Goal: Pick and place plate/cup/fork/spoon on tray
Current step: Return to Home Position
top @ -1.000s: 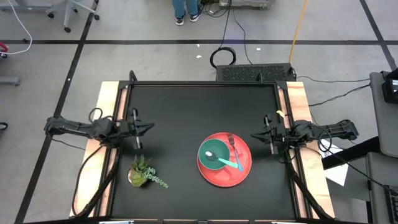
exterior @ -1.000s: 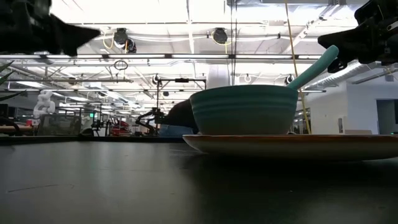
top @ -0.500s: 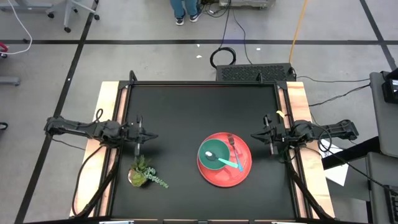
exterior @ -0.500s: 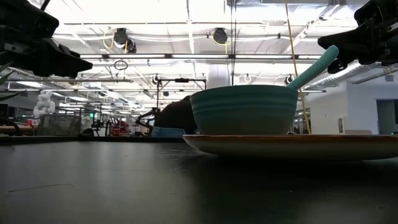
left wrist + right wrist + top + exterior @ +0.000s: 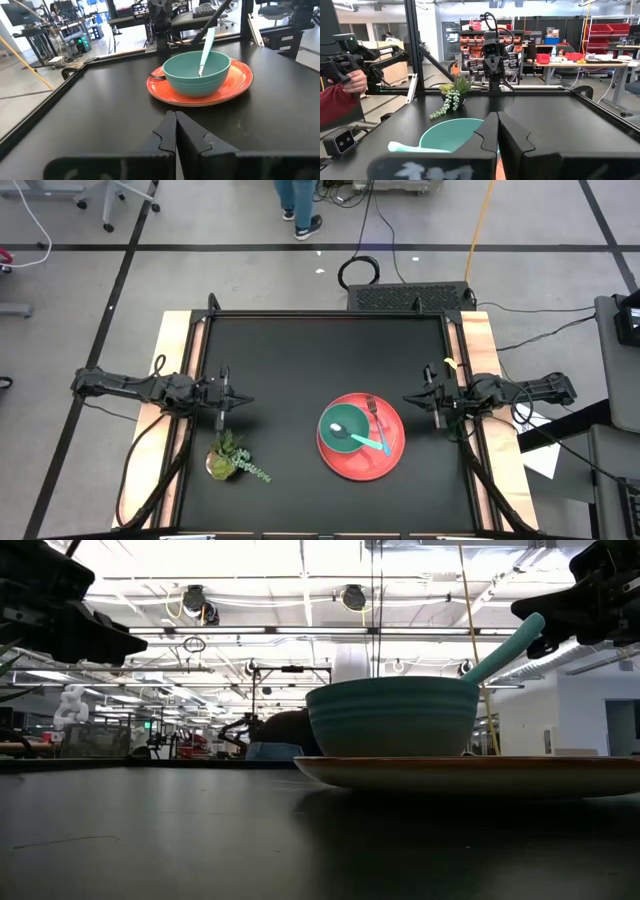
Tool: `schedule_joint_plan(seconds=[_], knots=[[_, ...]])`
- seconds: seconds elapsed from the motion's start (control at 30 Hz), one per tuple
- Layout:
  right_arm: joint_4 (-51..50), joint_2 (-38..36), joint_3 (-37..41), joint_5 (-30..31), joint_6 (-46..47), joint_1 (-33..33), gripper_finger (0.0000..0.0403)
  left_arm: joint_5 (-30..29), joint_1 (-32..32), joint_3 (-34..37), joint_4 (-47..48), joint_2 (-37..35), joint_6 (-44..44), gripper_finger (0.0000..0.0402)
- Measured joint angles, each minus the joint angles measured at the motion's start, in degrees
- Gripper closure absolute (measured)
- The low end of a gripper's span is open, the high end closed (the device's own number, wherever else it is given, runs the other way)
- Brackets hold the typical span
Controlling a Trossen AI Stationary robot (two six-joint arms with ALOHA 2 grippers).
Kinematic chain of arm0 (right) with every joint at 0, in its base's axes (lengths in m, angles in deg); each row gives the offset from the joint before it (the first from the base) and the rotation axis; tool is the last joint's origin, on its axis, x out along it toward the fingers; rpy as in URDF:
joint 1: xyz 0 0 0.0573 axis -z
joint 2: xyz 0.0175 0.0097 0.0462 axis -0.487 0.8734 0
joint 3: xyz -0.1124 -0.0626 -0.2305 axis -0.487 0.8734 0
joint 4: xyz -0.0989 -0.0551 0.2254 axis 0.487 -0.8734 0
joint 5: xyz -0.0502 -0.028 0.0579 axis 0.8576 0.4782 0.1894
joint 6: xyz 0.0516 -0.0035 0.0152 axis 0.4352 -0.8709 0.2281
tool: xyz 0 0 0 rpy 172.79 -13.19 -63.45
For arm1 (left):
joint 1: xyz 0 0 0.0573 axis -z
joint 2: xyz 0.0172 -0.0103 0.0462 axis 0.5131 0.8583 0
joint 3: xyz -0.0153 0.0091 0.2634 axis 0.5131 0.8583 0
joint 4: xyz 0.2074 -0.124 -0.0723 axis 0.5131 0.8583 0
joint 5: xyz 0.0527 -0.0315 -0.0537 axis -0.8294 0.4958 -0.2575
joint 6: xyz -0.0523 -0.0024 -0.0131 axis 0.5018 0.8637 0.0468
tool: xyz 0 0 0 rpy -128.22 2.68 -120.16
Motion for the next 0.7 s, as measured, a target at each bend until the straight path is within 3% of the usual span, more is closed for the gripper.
schedule_joint_plan(seconds=[0.7], knots=[[0.8,0.0,0.0,0.0,-0.2,0.0,0.0403,0.0,0.0,0.0,0.0,0.1,1.5,0.0392]])
